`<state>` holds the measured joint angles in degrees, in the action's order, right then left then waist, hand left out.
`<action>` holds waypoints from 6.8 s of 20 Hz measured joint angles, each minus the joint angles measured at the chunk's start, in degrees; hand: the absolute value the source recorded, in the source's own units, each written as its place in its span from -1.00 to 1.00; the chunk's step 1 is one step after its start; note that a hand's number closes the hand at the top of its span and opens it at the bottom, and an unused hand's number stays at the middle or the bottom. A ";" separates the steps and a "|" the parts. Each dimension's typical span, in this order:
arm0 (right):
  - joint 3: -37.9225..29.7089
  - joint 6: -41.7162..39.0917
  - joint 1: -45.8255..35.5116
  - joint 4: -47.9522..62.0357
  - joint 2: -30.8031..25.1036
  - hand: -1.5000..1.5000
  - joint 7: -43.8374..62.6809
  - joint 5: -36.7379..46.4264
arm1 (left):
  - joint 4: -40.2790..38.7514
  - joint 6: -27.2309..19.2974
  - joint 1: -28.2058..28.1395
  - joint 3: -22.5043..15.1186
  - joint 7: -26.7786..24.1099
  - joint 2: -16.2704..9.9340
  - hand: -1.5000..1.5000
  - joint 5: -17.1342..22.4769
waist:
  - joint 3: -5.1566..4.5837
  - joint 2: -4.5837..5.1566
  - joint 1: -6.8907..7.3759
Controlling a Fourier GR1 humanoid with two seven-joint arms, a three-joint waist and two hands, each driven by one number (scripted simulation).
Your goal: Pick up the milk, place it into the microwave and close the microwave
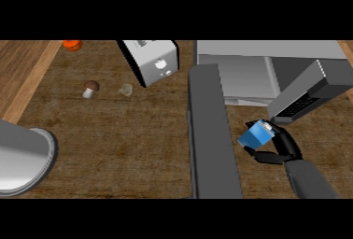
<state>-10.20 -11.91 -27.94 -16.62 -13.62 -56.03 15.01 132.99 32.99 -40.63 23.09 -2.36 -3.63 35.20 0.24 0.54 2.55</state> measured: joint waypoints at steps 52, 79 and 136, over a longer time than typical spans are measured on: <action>-7.14 20.35 -25.94 8.68 -2.32 1.00 9.91 -1.93 | -1.63 -0.61 7.84 2.07 4.68 -3.83 -1.00 6.60 | 0.02 1.79 2.97; -8.30 31.63 -31.49 11.13 -10.00 1.00 16.18 -0.66 | -4.09 -1.27 14.82 1.81 6.32 -7.87 -1.00 7.87 | 0.41 5.19 8.17; -9.24 32.25 -36.89 11.33 -1.69 -1.00 18.44 0.88 | -11.98 3.14 18.06 -6.01 4.94 -4.54 -1.00 -5.94 | -0.02 2.41 3.78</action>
<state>-19.44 20.34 -64.83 -5.29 -15.31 -37.59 15.88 121.01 36.13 -22.56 17.08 2.58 -8.17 29.26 0.22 2.95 6.33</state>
